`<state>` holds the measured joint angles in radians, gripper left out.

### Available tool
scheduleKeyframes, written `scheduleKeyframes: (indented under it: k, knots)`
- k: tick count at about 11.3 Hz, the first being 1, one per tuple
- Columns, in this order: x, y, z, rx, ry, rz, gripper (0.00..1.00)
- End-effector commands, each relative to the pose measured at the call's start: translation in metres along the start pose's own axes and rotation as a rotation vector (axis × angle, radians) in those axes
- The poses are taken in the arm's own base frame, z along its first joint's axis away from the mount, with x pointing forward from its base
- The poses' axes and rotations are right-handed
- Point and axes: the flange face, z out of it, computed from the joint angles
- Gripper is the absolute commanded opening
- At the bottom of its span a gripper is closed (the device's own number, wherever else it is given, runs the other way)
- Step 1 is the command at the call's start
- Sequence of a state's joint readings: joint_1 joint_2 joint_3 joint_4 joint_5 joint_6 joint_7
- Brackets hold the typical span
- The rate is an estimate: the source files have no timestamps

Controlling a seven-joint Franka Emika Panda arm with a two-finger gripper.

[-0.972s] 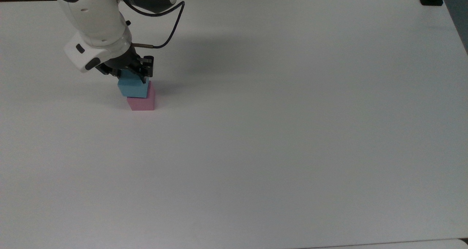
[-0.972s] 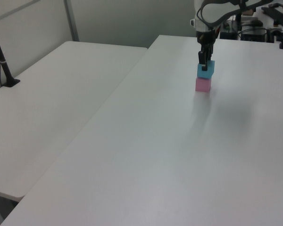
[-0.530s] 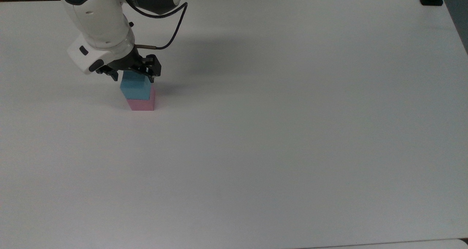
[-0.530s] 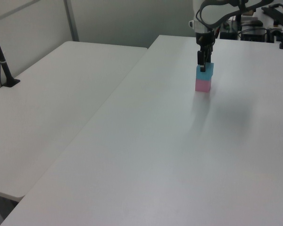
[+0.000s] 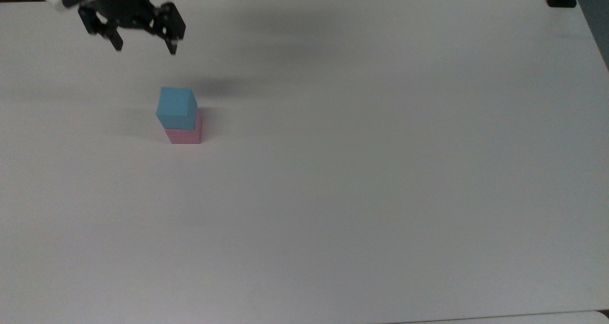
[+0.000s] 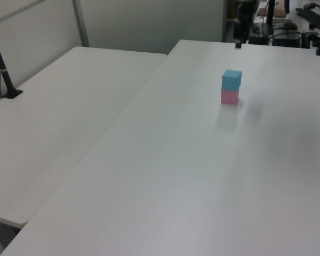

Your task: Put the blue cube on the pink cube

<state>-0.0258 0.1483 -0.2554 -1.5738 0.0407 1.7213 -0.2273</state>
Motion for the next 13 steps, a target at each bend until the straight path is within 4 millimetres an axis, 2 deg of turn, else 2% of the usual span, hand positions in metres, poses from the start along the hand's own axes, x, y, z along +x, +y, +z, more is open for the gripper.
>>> scheduleKeyframes:
  k: [1, 3, 4, 8, 10, 13]
  knots:
    - [-0.059, -0.004, -0.087, 0.025, 0.015, 0.072, 1.0]
    - [-0.08, -0.007, -0.111, 0.036, 0.001, 0.098, 1.0]
    - [-0.079, -0.011, -0.113, 0.033, 0.008, 0.091, 1.0]
    - [-0.043, -0.018, -0.097, -0.067, 0.137, 0.061, 1.0]
    - [-0.044, -0.017, -0.09, -0.063, 0.132, 0.066, 1.0]
    - [-0.046, -0.017, -0.09, -0.058, 0.122, 0.085, 1.0]
